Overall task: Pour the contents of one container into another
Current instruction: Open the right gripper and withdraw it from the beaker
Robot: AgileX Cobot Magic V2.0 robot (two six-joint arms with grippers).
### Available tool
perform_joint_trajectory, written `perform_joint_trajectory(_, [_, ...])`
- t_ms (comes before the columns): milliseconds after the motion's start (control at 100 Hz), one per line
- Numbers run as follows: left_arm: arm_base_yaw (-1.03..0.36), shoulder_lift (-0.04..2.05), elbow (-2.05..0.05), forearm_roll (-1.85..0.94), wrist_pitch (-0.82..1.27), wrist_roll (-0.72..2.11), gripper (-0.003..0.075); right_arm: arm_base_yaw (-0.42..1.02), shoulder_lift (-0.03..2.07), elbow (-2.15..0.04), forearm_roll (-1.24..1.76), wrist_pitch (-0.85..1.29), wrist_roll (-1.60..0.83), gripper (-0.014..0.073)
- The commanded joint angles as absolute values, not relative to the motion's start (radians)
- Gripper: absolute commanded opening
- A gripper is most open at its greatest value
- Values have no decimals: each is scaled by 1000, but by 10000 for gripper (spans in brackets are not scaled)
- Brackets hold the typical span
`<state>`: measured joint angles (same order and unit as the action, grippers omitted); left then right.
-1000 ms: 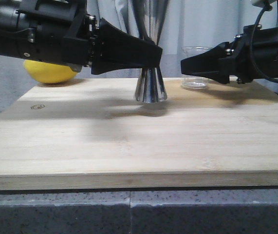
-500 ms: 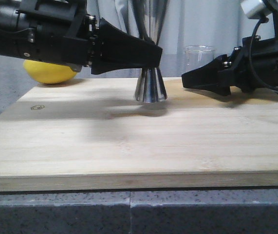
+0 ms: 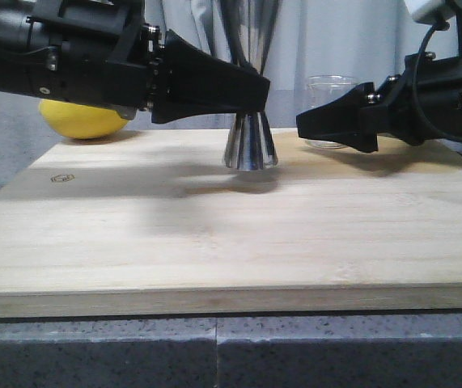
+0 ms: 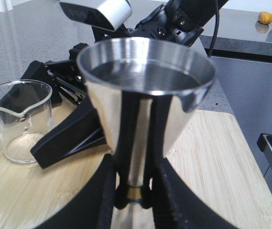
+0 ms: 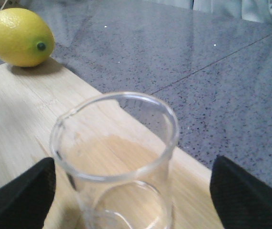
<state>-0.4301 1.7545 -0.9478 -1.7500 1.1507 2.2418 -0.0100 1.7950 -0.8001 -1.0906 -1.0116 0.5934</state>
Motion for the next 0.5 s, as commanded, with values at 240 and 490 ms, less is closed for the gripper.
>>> perform_joint_trajectory(240, [-441, 1714, -977, -1817, 1268, 2234, 8, -17, 1664, -817, -1021, -1103, 613, 598])
perform_joint_trajectory(490, [-441, 1714, -977, -1817, 1268, 2234, 8, -17, 1570, -817, -1003, -1130, 647, 598])
